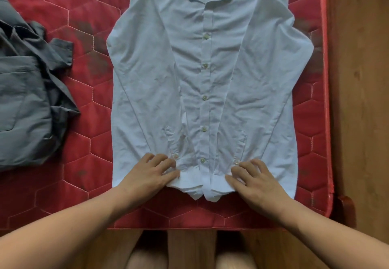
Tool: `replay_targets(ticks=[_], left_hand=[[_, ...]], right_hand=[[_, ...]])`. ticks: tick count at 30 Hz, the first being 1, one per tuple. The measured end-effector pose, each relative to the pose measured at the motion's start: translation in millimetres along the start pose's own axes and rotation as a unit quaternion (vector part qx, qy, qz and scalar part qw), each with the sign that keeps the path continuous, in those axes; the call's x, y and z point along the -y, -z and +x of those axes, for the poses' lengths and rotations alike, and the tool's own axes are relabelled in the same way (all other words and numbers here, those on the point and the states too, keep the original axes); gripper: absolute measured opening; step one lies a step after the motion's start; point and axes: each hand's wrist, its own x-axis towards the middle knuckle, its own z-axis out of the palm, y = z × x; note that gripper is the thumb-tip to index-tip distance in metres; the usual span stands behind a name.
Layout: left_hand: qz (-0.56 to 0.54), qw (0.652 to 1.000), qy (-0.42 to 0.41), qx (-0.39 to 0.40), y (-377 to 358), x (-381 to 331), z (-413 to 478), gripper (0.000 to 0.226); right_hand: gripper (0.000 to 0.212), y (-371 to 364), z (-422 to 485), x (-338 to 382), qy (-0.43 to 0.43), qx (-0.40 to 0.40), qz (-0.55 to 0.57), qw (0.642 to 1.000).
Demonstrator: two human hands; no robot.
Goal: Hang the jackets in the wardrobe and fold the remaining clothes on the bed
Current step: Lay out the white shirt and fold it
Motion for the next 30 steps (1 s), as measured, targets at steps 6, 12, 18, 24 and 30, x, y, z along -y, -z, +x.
replay_targets(ticks=[6,12,18,24,30], left_hand=[[-0.257,0.952,0.132,0.102,62.8,21.0,41.5,0.025],[-0.160,0.970,0.182,0.029,210.1,162.5,174.2,0.039],[-0.057,0.880,0.418,-0.220,291.4,253.2,260.4,0.052],[-0.145,0.867,0.477,-0.020,142.9,192.9,176.5,0.067],[0.035,0.945,0.325,-0.022,76.6,175.0,149.1,0.061]], right_hand=[[0.028,82.7,53.3,-22.4,-0.071,0.244,0.173,0.951],[0.023,214.9,207.8,-167.5,-0.138,0.182,0.119,0.966],[0.049,278.3,312.2,-266.8,-0.384,-0.128,-0.049,0.913],[0.064,149.8,212.1,-203.2,-0.456,0.078,0.109,0.880],[0.047,80.5,168.9,-188.2,-0.266,0.074,-0.081,0.958]])
